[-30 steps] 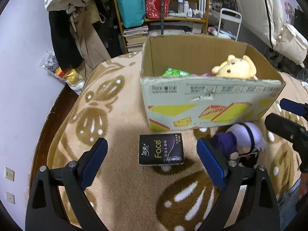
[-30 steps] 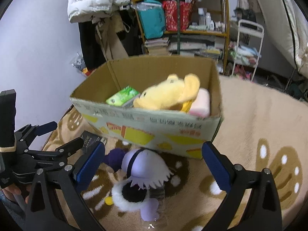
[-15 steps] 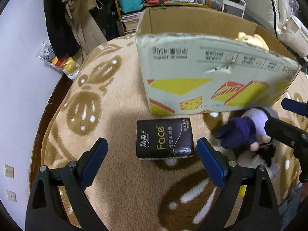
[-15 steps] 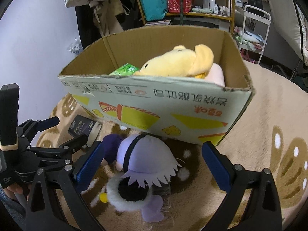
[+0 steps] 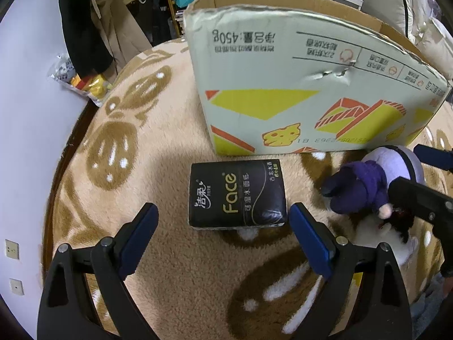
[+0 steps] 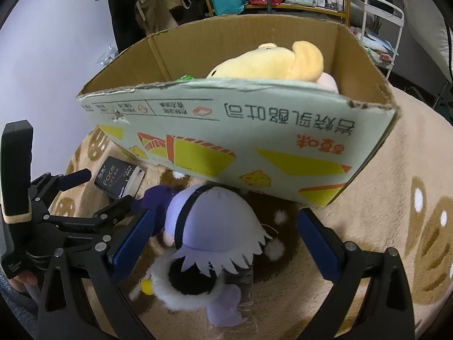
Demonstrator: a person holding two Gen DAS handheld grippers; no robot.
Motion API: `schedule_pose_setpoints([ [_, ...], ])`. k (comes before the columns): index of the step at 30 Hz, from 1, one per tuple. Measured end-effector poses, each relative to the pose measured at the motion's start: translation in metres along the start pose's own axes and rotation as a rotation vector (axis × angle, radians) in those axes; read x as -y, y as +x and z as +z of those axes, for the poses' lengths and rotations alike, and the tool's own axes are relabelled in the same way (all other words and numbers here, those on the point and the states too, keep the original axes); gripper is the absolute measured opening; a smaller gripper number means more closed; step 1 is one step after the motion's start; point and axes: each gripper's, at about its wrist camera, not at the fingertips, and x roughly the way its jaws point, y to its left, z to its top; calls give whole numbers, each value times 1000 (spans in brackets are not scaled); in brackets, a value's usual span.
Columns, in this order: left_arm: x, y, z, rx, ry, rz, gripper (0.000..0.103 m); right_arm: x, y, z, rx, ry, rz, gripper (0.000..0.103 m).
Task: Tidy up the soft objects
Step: 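Move the left tool to the black Face tissue pack while the right tool approaches the purple-haired doll, then close the left tool on the Face tissue pack while the right tool grasps the doll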
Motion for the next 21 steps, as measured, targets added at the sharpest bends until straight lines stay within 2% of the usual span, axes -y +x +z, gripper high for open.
schedule_pose_setpoints([
  [3,-2,1,0,5,-12,-4,90,0,2,0,-8,-4,4,103],
  [4,-2,1,0,10,-13,-5,86,0,2,0,-12,-6,12,100],
  [5,-2,1,0,10,-13,-12,82,0,3,0,-16,-5,21,92],
  [6,-3,2,-1,7,-16,-25,81,0,4,1,-27,-3,31,89],
  [8,-2,3,-1,7,-18,-44,69,0,7,0,-44,0,43,81],
  [10,-2,4,-2,5,-19,-59,64,0,9,-2,-54,7,68,75],
  [12,-1,3,-2,12,-15,-54,64,-1,9,-2,-54,6,76,72],
  [21,1,-4,-3,20,-26,-56,64,-6,5,-3,-40,-12,67,70],
])
